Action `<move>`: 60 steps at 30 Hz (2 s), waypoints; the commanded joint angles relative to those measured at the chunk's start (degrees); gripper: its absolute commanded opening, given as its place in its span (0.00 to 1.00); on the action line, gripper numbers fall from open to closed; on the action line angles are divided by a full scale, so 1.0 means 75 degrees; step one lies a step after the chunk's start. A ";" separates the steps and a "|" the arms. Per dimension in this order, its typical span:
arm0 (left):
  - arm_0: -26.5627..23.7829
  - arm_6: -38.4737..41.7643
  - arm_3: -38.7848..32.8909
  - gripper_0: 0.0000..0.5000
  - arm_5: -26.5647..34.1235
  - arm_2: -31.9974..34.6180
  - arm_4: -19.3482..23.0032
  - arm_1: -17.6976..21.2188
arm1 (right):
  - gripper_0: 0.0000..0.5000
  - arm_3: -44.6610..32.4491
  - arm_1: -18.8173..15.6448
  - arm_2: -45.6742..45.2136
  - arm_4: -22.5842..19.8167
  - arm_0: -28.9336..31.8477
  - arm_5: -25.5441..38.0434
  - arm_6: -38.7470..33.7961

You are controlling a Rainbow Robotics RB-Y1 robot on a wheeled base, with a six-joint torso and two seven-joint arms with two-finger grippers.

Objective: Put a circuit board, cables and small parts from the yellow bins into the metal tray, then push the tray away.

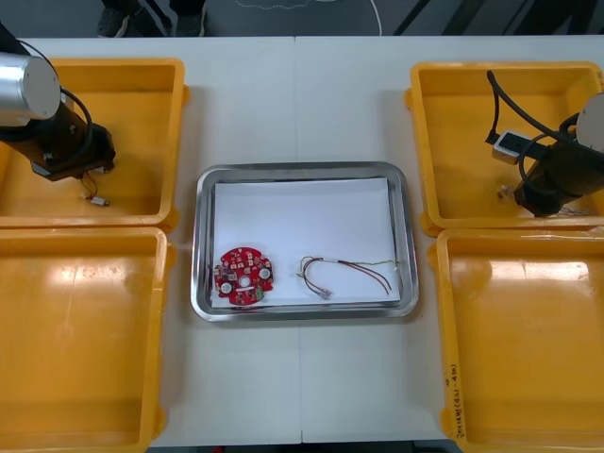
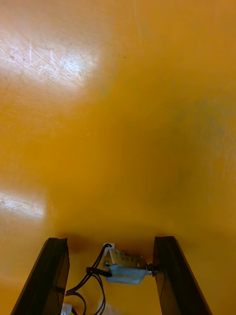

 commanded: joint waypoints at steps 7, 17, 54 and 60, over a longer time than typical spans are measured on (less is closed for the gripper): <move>-0.0416 -0.0485 0.0145 0.10 -0.0243 -0.0088 -0.0143 -0.0300 | 0.00 0.0114 -0.0299 -0.0186 -0.0208 -0.0186 -0.0015 0.0124; -0.0440 -0.0473 0.0145 0.00 -0.0208 -0.0088 -0.0167 -0.0300 | 0.00 0.0114 -0.0299 -0.0186 -0.0419 -0.0972 0.0700 -0.0017; -0.0826 -0.0086 -0.2984 0.00 0.3753 0.1447 0.0290 0.0919 | 0.98 0.0864 0.0217 -0.0115 -0.1028 -0.1393 -0.0097 -0.0052; -0.0838 -0.0040 -0.3523 0.00 0.4362 0.2056 0.0419 0.0919 | 1.00 0.0852 0.0006 -0.0139 -0.1087 -0.1628 0.0419 0.0007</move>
